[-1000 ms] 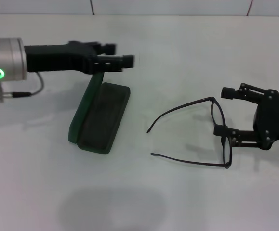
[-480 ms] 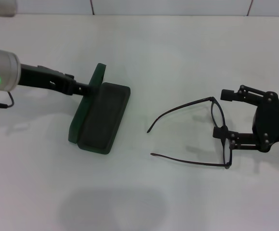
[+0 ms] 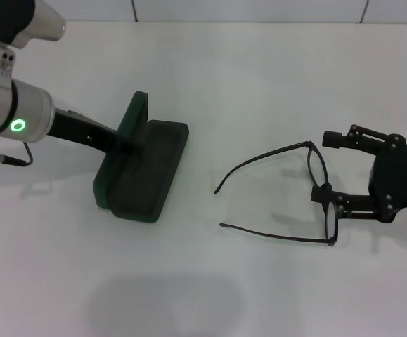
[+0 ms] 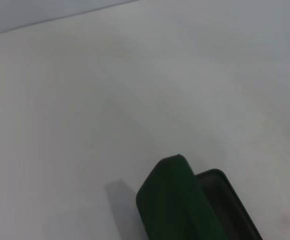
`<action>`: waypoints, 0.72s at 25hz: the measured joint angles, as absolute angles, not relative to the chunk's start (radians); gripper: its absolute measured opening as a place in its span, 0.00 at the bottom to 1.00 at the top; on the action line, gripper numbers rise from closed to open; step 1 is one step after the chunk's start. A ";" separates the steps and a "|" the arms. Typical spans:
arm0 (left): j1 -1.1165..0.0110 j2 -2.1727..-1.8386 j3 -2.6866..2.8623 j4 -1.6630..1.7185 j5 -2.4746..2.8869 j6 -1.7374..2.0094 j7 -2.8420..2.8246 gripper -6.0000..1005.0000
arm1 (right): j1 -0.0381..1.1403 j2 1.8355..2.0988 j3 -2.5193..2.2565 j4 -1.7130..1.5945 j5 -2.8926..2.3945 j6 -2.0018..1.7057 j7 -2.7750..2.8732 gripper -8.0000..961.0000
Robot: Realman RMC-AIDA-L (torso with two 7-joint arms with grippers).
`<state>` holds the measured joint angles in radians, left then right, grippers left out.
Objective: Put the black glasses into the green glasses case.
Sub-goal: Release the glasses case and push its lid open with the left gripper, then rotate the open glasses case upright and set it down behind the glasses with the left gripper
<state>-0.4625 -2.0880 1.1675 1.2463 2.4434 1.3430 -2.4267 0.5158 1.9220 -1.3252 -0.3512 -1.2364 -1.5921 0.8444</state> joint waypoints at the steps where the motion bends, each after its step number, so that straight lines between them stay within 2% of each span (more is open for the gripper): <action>1: -0.467 -2.087 1.169 1.247 2.449 1.343 -2.440 0.67 | 0.515 1.922 -1.325 -0.351 -1.236 -1.592 0.844 0.89; 11: -0.494 -2.082 1.164 1.255 2.477 1.325 -2.439 0.40 | 0.511 1.923 -1.325 -0.349 -1.236 -1.592 0.828 0.89; 16: -0.526 -2.084 1.173 1.258 2.511 1.303 -2.393 0.22 | 0.511 1.924 -1.325 -0.351 -1.236 -1.600 0.828 0.89; 18: -0.541 -2.085 1.173 1.267 2.511 1.278 -2.335 0.21 | 0.511 1.924 -1.325 -0.351 -1.236 -1.600 0.828 0.89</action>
